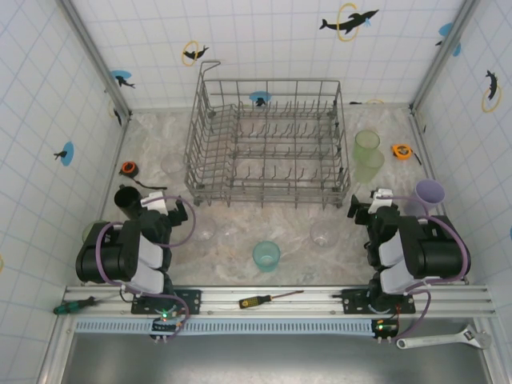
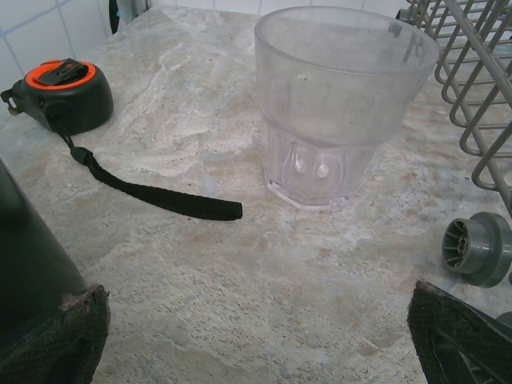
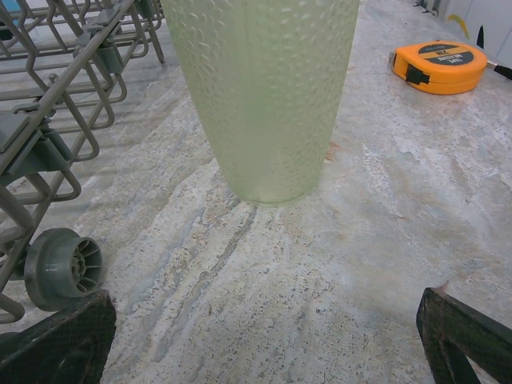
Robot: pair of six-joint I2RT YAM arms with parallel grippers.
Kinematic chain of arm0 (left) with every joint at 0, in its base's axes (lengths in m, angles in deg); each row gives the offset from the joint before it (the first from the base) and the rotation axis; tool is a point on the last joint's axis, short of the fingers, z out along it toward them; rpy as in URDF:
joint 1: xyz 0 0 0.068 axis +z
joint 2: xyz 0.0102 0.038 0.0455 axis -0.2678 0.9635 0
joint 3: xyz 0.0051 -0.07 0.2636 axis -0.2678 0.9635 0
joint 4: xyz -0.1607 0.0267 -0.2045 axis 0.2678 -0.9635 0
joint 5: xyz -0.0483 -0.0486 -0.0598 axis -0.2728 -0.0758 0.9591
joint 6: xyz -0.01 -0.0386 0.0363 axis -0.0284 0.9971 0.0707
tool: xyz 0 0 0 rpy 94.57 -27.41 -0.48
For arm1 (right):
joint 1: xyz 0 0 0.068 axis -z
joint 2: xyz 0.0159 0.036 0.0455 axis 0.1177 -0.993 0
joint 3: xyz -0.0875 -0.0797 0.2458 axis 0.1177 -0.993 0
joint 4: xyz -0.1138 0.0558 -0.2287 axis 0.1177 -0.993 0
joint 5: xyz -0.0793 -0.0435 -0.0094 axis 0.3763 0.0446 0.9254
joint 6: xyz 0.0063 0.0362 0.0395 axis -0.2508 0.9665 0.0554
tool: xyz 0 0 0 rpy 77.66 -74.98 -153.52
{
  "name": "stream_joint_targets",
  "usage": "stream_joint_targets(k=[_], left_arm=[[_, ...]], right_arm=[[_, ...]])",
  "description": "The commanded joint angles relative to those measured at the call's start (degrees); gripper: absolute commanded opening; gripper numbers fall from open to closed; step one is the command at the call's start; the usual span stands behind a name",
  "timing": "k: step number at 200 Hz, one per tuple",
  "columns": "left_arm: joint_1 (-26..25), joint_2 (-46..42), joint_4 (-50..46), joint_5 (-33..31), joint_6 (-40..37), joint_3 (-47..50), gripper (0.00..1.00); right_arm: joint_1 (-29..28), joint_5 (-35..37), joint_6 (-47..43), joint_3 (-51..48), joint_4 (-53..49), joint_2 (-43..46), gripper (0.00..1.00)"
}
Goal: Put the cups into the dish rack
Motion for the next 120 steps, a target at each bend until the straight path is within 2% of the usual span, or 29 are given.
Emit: stream_joint_targets(k=[1, 49, 78, 85, 120], left_arm=[[0.5, 0.4, 1.6, 1.0, -0.7, 0.1, 0.98], [0.4, 0.5, 1.5, 1.1, -0.6, 0.1, 0.98], [0.4, 0.3, 2.0, 0.9, -0.9, 0.4, 0.98], [0.3, 0.0, 2.0, -0.8, -0.5, 0.0, 0.98], [-0.1, -7.9, -16.9, -11.1, 3.8, -6.4, 0.98]], right_arm=[[0.1, -0.2, -0.3, -0.5, 0.7, 0.1, 1.00], [0.0, 0.1, -0.4, -0.6, 0.8, 0.1, 1.00], [-0.8, 6.8, 1.4, -0.2, -1.3, 1.9, 1.00], [-0.9, 8.0, 1.7, 0.0, -2.6, 3.1, 1.00], [-2.3, 13.3, 1.7, 1.1, -11.1, 11.2, 1.00]])
